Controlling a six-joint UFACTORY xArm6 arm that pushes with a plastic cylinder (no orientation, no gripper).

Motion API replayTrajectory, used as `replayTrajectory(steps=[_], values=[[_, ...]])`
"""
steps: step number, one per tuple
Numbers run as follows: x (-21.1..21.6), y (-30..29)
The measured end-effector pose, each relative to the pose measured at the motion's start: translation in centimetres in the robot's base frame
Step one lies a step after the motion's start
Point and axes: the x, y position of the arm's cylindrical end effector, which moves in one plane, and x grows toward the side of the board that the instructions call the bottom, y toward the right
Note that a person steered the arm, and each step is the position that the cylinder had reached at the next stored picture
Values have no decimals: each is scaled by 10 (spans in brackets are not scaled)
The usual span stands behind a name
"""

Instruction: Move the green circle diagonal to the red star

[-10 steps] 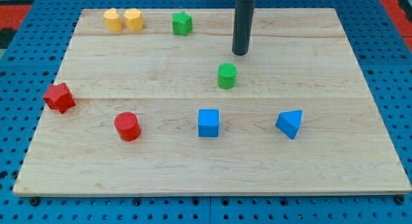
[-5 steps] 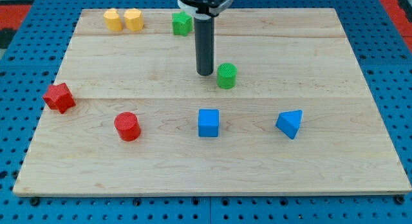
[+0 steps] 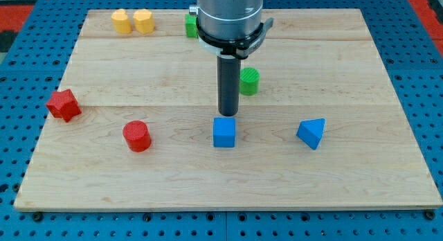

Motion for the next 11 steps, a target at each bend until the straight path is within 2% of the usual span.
replayTrajectory(steps=[1, 2, 3, 4, 6, 7, 8, 9, 10, 11], values=[[17, 4], [9, 83], [-25, 100], [-52, 81], [-34, 48], [-39, -27], [-50, -78], [-65, -25], [-77, -9], [-160, -44]])
